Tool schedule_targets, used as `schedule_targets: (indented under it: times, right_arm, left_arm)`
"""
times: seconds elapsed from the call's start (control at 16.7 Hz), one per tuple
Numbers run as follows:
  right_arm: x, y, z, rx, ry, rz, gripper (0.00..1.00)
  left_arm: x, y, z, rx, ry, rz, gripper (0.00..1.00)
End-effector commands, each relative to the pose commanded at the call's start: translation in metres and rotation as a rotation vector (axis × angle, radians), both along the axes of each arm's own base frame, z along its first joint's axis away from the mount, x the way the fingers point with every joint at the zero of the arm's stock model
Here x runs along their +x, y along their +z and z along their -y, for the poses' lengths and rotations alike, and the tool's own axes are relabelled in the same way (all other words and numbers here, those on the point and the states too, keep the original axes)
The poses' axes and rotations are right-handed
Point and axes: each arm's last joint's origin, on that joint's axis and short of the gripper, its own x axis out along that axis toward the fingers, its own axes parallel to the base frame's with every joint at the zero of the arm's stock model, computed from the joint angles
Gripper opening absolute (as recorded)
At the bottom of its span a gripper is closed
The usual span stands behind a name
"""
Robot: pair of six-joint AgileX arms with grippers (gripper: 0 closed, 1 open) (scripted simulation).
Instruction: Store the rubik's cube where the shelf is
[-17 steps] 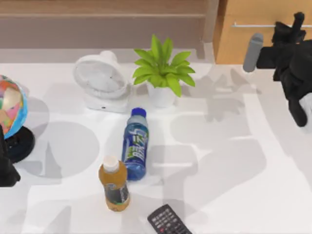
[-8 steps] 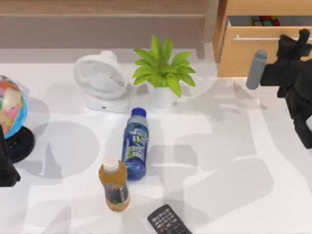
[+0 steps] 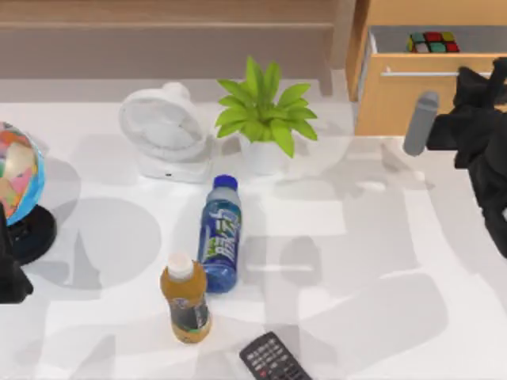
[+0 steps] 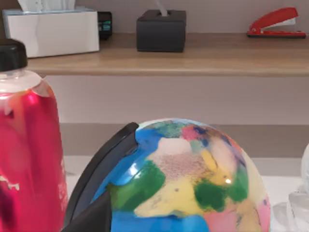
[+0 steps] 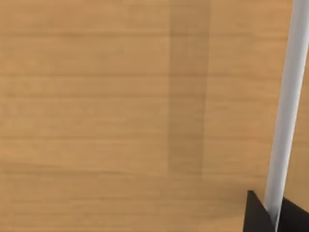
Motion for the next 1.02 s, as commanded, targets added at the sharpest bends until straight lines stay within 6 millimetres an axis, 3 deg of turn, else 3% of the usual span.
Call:
schedule_targets:
  times: [0.48, 0.84, 1.02]
  right_arm:
    - [-0.057, -0.001, 0.000, -0.002, -0.002, -0.003, 0.00]
    - [-0.062, -0.001, 0.000, 0.000, -0.001, -0.002, 0.00]
    - [-0.079, -0.002, -0.002, 0.000, 0.001, -0.003, 0.00]
  left_arm:
    - [0.000, 0.000, 0.000, 0.000, 0.000, 0.000, 1.00]
    - [0.000, 0.000, 0.000, 0.000, 0.000, 0.000, 1.00]
    - [0.000, 0.000, 0.000, 0.000, 0.000, 0.000, 1.00]
